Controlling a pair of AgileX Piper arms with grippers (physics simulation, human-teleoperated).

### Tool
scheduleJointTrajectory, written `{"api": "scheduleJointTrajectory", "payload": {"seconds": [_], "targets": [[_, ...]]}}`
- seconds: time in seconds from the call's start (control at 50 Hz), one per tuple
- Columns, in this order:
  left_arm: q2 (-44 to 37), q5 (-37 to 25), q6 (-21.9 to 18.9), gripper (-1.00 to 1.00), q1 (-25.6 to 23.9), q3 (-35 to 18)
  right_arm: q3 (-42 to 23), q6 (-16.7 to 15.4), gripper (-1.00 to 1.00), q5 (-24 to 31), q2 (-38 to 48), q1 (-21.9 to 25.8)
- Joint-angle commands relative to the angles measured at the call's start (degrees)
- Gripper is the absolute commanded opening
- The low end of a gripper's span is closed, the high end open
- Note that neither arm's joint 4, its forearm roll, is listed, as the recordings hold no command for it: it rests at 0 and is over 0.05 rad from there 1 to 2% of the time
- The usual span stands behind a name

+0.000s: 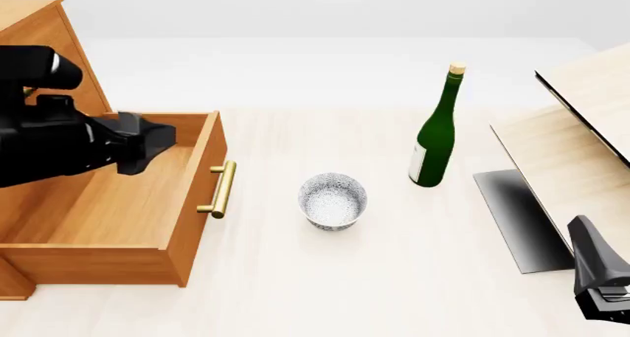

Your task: Put the bowl in the bottom drawer of the cabinet and close it.

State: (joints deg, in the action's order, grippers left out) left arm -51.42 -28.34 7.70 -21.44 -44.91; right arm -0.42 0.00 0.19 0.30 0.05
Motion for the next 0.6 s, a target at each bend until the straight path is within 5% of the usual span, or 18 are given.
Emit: {"api": "scheduleJointTrajectory", "payload": {"seconds": [0.02, 0.6], "targets": [[1.16, -0.67, -0.21, 1.00, -0.22, -1.10, 0.00, -0.02, 1.00, 0.00, 0.01, 0.02], [-4.17, -10.30, 10.09, 1.00, -9.97, -15.86, 0.00, 0.01, 1.00, 0.00, 0.00, 0.02]]}}
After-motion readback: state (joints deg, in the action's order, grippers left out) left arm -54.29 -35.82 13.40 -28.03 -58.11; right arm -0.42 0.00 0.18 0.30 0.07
